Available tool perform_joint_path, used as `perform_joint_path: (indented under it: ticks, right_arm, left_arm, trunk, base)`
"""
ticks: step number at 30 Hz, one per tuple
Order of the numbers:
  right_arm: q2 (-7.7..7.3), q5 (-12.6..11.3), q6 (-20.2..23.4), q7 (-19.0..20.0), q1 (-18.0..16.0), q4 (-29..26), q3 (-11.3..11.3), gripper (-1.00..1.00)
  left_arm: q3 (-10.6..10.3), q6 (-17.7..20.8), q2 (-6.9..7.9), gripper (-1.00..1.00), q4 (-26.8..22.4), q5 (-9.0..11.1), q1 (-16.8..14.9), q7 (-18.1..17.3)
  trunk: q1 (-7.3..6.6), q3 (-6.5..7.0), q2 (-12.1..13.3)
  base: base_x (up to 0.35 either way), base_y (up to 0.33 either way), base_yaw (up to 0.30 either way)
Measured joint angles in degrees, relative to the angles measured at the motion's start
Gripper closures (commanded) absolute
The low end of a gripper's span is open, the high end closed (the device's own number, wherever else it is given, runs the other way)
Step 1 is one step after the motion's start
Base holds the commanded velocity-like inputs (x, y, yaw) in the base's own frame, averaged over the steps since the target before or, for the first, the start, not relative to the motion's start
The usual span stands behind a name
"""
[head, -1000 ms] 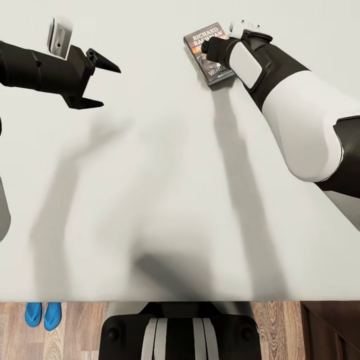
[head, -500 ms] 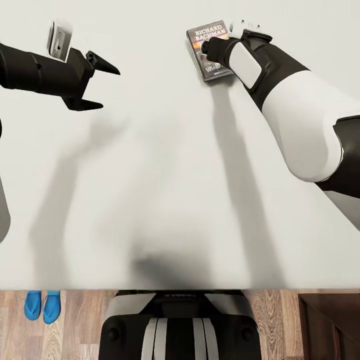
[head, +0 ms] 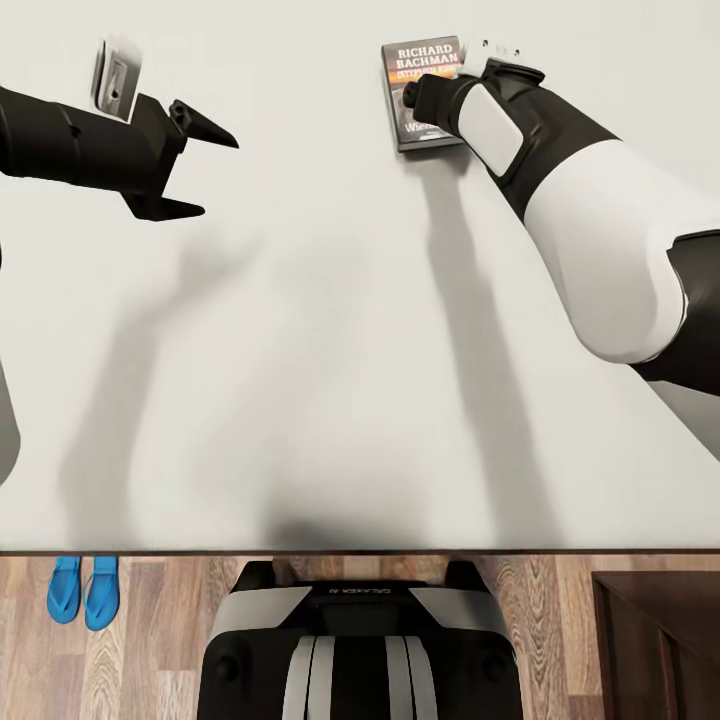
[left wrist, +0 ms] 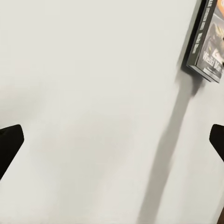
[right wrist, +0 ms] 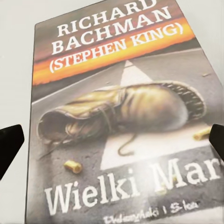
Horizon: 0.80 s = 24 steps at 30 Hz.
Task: In the bedroom, move the book from the bed onto either nightstand, and place the two sandals side by side next to the bed.
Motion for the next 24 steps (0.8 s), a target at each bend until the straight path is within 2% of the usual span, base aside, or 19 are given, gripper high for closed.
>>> perform_joint_path:
  ticks: [6,15,24]
  right_arm:
    - [0.00,-0.1,0.1,-0.7,-0.1,0.1,-0.1,-1.00]
    - [0.00,0.2,0.1,-1.5,-0.2,0.2,0.0,-1.00]
    - [0.00,0.3,0.2,-1.6,-0.6,0.9,-0.1,-1.00]
  left_arm:
    - [0.0,0.0,0.01,-1.00,0.0,0.0,0.0,-0.1]
    - [0.1,0.0,0.02,-1.00,0.0,0.1,0.0,-0.2]
    - [0.1,0.0,0.03,-1.00,0.0,0.0,0.0,-0.2]
  trunk:
    - [0.00,0.00,0.0]
    - [0.02,0.00,0.0]
    - [0.00,0.00,0.0]
  base:
    - [-0.060,-0.002,0.000]
    - [-0.216,0.000,0.000]
    - [-0.055,0.000,0.000]
